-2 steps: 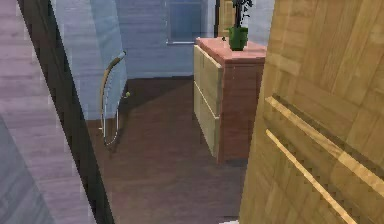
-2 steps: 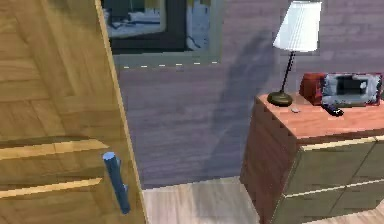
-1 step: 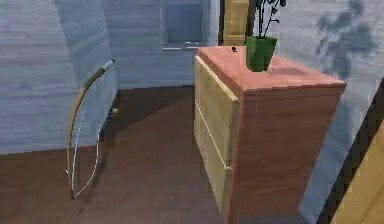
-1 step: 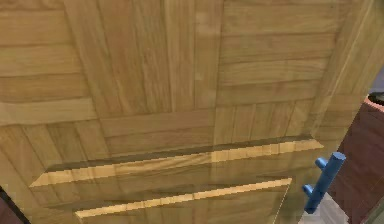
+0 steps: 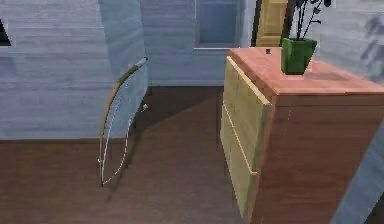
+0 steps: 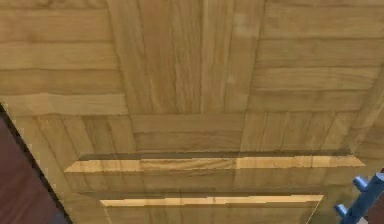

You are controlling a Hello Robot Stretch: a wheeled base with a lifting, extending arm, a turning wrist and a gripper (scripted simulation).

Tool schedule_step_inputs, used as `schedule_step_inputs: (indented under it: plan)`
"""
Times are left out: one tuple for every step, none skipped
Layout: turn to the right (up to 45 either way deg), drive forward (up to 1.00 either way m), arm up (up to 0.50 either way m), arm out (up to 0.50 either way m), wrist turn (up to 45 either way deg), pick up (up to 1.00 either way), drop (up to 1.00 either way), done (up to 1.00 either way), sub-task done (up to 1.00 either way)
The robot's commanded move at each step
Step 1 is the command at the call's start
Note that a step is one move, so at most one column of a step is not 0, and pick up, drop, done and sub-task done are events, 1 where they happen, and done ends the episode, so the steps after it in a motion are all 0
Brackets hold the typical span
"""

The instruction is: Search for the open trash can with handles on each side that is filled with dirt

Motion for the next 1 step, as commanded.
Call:
schedule_step_inputs:
  plan:
    - [0.0,1.0,0.0,0.0,0.0,0.0,0.0,0.0,0.0]
